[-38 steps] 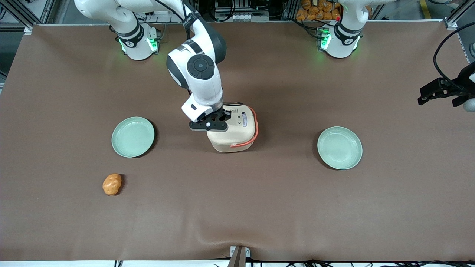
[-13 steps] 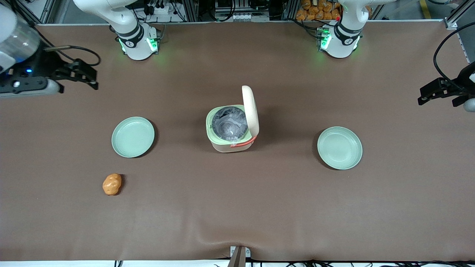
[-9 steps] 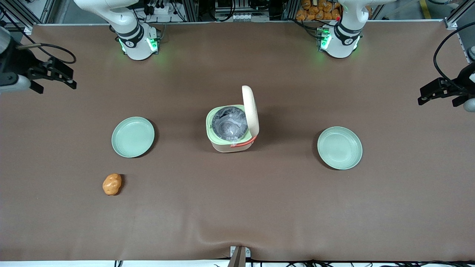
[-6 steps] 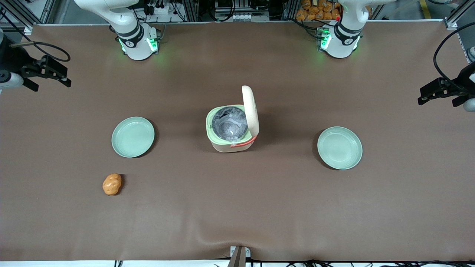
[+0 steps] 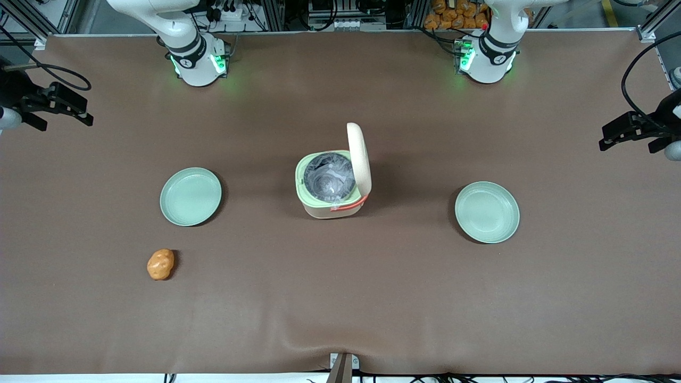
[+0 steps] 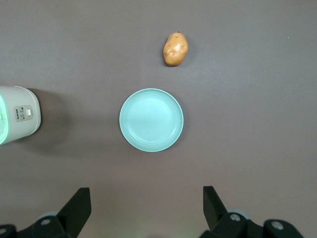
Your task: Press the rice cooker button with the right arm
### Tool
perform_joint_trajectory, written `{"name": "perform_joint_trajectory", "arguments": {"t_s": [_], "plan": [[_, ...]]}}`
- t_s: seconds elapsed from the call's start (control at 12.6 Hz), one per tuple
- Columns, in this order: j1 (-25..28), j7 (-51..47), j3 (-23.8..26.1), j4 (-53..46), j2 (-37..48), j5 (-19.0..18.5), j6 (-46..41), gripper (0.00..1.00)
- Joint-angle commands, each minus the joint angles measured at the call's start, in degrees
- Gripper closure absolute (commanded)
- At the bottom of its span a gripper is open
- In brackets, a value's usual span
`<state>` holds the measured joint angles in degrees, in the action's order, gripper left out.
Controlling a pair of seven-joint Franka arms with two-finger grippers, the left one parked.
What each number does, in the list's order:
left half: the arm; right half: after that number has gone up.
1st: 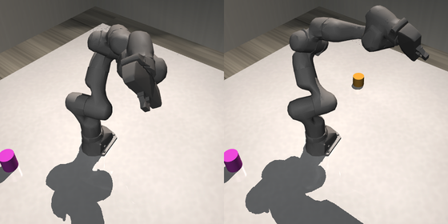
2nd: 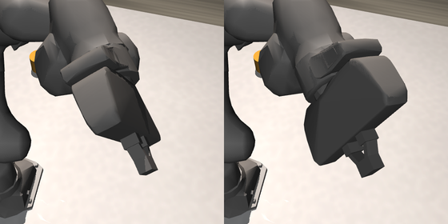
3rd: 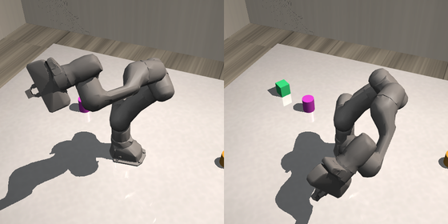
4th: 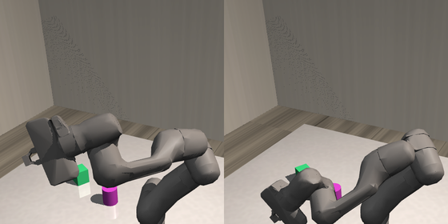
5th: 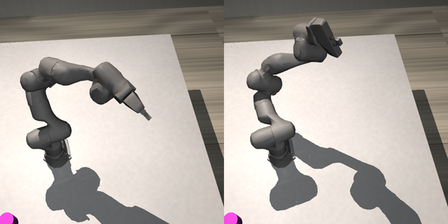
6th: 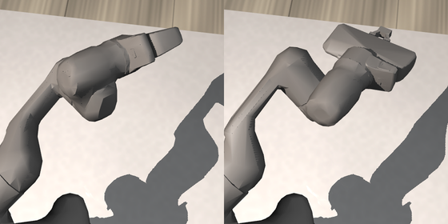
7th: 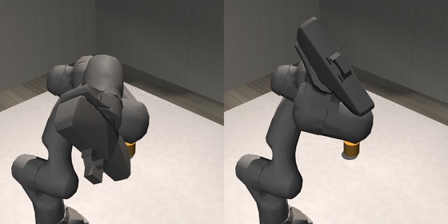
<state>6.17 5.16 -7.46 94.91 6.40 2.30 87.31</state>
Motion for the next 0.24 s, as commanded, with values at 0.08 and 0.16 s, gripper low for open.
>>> {"name": "perform_joint_trajectory", "arguments": {"t_s": [0.08, 0.16], "plan": [[-1.8, 0.4, 0.9, -0.6, 0.4, -0.7, -0.5, 0.00], [-1.8, 0.3, 1.0, -0.6, 0.4, -1.2, -0.5, 0.00]]}}
